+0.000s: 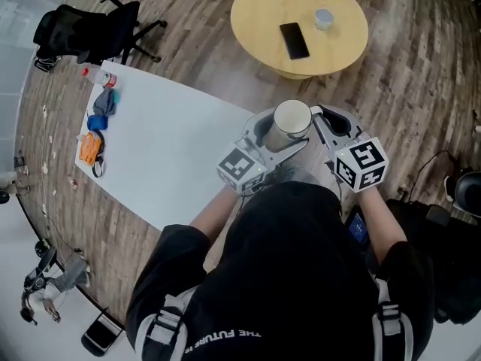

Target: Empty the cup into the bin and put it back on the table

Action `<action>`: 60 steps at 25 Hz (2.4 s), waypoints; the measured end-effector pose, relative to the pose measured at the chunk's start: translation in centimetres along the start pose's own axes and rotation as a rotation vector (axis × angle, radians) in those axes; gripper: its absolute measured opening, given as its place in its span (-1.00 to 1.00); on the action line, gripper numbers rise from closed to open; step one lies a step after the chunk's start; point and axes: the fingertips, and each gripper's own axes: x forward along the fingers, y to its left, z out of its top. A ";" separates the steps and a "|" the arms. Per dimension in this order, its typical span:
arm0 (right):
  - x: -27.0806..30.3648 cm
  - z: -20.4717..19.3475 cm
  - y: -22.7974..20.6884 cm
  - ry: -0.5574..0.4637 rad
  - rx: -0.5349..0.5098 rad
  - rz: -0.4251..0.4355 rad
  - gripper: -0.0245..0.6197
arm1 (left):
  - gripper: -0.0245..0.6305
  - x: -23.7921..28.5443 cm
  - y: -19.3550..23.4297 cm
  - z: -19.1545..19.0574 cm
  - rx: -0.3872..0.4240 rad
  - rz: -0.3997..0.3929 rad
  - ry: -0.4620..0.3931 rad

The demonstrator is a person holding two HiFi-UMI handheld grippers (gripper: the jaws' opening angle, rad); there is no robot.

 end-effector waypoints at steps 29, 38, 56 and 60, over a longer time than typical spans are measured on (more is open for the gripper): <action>2.5 -23.7 -9.0 0.562 0.576 -0.062 -0.78 | 0.16 8.1 1.7 -21.6 -0.737 -0.141 0.496; 1.9 -24.4 -8.5 0.590 0.594 -0.059 -0.78 | 0.16 7.9 0.8 -22.3 -0.774 -0.139 0.513; 2.2 -25.1 -10.4 0.592 0.619 -0.097 -0.78 | 0.16 9.7 1.7 -22.9 -0.800 -0.182 0.529; 2.2 -25.1 -10.7 0.590 0.622 -0.105 -0.78 | 0.16 10.0 1.8 -23.0 -0.802 -0.186 0.531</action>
